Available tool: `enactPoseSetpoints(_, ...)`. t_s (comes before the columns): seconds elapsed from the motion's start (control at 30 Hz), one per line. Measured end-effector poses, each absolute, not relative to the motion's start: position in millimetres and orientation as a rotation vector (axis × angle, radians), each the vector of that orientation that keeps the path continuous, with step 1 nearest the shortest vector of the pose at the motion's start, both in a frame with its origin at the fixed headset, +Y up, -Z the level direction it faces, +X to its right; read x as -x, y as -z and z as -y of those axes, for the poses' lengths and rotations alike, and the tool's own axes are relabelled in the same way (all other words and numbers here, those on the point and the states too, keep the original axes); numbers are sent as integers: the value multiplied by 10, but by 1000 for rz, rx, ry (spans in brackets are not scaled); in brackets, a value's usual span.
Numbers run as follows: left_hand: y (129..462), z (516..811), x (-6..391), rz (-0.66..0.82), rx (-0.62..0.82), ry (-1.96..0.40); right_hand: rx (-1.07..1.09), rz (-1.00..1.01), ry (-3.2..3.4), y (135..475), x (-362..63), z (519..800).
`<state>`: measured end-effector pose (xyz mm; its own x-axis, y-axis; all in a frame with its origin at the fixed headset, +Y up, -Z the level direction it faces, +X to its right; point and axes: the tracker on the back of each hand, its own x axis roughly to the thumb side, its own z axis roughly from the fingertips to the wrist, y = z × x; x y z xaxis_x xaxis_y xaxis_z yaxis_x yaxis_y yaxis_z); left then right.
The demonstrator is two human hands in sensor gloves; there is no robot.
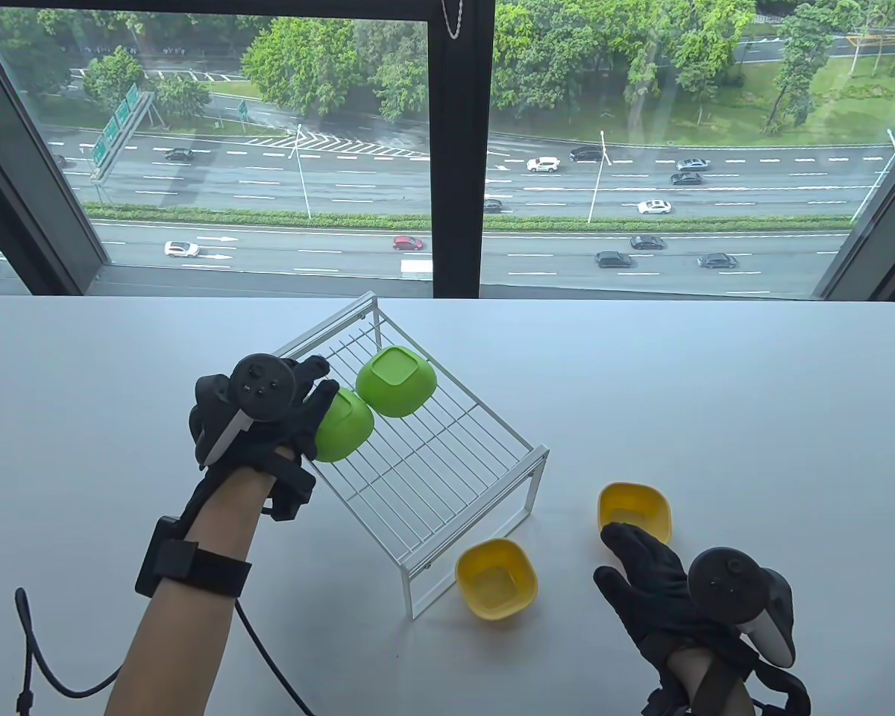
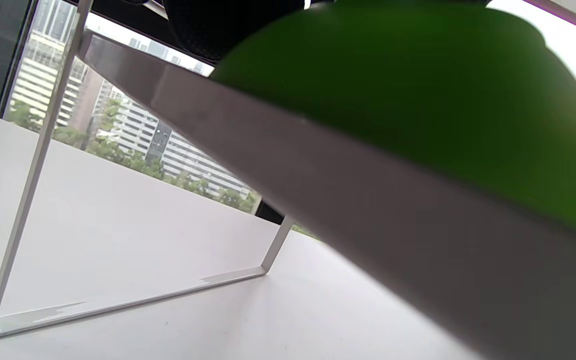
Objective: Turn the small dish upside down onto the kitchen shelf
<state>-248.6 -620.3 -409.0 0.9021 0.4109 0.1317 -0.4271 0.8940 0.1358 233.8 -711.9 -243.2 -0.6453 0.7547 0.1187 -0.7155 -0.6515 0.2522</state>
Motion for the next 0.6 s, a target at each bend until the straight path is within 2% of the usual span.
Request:
enactPoseSetpoints(0.07,3968,6159,2524,157,-218,-469,-271,-231,-2277,2434,-2339,7118)
enactPoseSetpoints(0.27,3595,6103,2718,253,-212,-423,-271,-240,-2279,2434,-2334,7119)
enactPoseSetpoints(0.6,3020,6284,3034,348,-85,-413,-262,-238,-2277,2427,-2330,7127)
